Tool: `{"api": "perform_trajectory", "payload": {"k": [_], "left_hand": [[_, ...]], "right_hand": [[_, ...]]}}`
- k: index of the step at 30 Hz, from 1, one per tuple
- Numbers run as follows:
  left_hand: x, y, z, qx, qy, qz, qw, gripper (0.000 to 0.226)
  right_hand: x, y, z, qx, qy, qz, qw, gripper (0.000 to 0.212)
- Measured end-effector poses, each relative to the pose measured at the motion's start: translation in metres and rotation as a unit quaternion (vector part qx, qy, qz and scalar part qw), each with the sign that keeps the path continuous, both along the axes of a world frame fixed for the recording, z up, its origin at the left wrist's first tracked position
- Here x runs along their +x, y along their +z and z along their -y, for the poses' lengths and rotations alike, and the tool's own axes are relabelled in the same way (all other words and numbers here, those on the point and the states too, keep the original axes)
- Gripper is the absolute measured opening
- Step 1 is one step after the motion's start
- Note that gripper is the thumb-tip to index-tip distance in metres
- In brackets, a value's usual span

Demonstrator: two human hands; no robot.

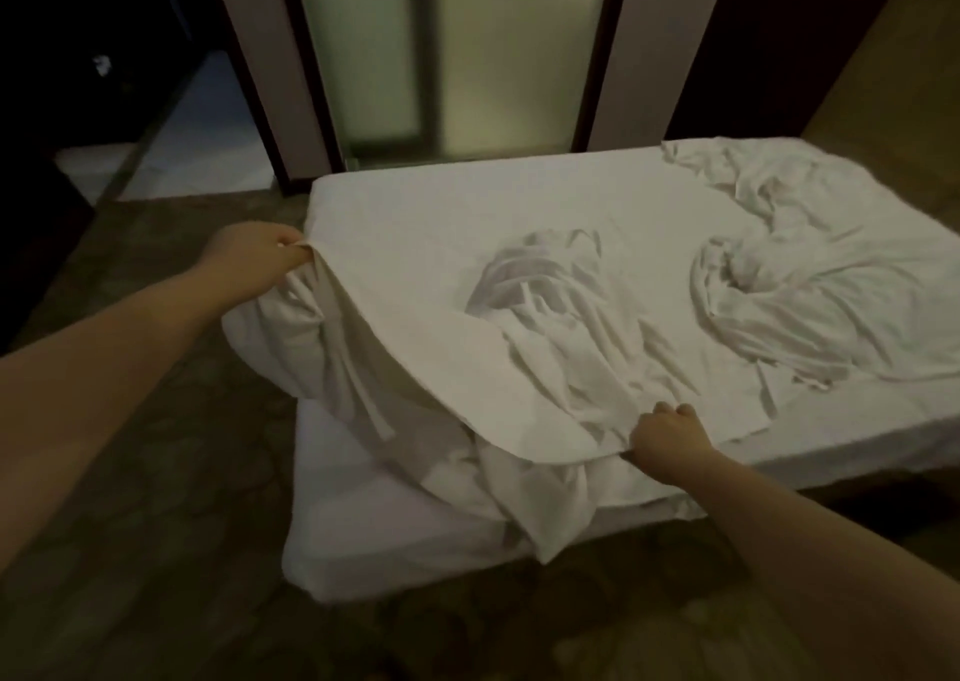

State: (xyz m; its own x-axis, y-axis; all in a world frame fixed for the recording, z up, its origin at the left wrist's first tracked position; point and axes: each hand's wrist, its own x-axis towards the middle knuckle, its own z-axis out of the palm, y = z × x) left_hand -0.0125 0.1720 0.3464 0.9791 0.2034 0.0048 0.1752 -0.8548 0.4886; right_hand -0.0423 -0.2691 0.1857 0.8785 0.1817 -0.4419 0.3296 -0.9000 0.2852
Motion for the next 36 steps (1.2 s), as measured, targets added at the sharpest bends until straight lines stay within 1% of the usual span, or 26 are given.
{"api": "perform_trajectory", "payload": {"k": [2, 4, 6, 9, 11, 13, 15, 16, 18, 21, 22, 24, 27, 29, 30, 32, 33, 34, 36], "left_hand": [[-0.004, 0.001, 0.000, -0.014, -0.010, -0.001, 1.000, 0.013], [-0.007, 0.006, 0.001, -0.005, -0.028, 0.003, 1.000, 0.016], [-0.008, 0.016, 0.000, 0.020, -0.043, 0.011, 0.999, 0.022], [-0.001, 0.036, 0.010, 0.014, -0.053, 0.040, 0.998, 0.019], [0.005, 0.051, 0.011, 0.004, -0.068, 0.060, 0.996, 0.015], [0.011, 0.063, 0.018, 0.008, -0.093, 0.069, 0.993, 0.017], [0.014, 0.072, 0.028, 0.014, -0.115, 0.076, 0.990, 0.019], [0.016, 0.075, 0.032, 0.023, -0.128, 0.077, 0.989, 0.020], [0.020, 0.079, 0.040, 0.036, -0.148, 0.079, 0.985, 0.023], [0.025, 0.085, 0.047, 0.025, -0.174, 0.084, 0.981, 0.024], [0.026, 0.086, 0.048, 0.024, -0.180, 0.085, 0.980, 0.024], [0.028, 0.089, 0.050, 0.019, -0.188, 0.087, 0.978, 0.023], [0.032, 0.095, 0.051, 0.013, -0.185, 0.088, 0.979, 0.021], [0.037, 0.097, 0.053, 0.013, -0.191, 0.091, 0.977, 0.024], [0.039, 0.099, 0.055, 0.008, -0.194, 0.094, 0.977, 0.026], [0.045, 0.101, 0.058, 0.003, -0.195, 0.095, 0.976, 0.026], [0.048, 0.103, 0.060, 0.005, -0.195, 0.095, 0.976, 0.029], [0.050, 0.104, 0.062, 0.005, -0.195, 0.094, 0.976, 0.032], [0.054, 0.107, 0.066, -0.005, -0.199, 0.095, 0.975, 0.034]], "right_hand": [[-0.015, -0.012, -0.023, 0.025, -0.036, -0.028, 0.999, 0.042], [-0.027, -0.024, -0.048, 0.056, -0.033, -0.013, 0.998, 0.037], [-0.038, -0.031, -0.078, 0.091, -0.029, 0.040, 0.995, 0.032], [-0.044, -0.030, -0.099, 0.155, -0.107, 0.126, 0.974, 0.028], [-0.046, -0.028, -0.111, 0.192, -0.143, 0.149, 0.959, 0.022], [-0.049, -0.025, -0.127, 0.259, -0.141, 0.161, 0.942, 0.021], [-0.052, -0.011, -0.146, 0.339, -0.126, 0.158, 0.919, 0.028], [-0.051, -0.001, -0.157, 0.379, -0.104, 0.169, 0.904, 0.028], [-0.048, 0.024, -0.180, 0.423, -0.050, 0.203, 0.882, 0.024], [-0.039, 0.057, -0.213, 0.423, 0.013, 0.330, 0.844, 0.020], [-0.036, 0.062, -0.222, 0.409, 0.013, 0.371, 0.833, 0.022], [-0.033, 0.065, -0.233, 0.387, -0.015, 0.410, 0.826, 0.025], [-0.036, 0.053, -0.237, 0.368, -0.069, 0.442, 0.815, 0.028], [-0.037, 0.044, -0.237, 0.356, -0.107, 0.443, 0.816, 0.034], [-0.037, 0.041, -0.237, 0.364, -0.132, 0.441, 0.809, 0.037], [-0.036, 0.035, -0.237, 0.388, -0.181, 0.448, 0.785, 0.040], [-0.035, 0.033, -0.237, 0.389, -0.195, 0.447, 0.782, 0.041], [-0.035, 0.031, -0.236, 0.377, -0.199, 0.445, 0.787, 0.042], [-0.033, 0.029, -0.234, 0.352, -0.209, 0.410, 0.815, 0.045]]}}
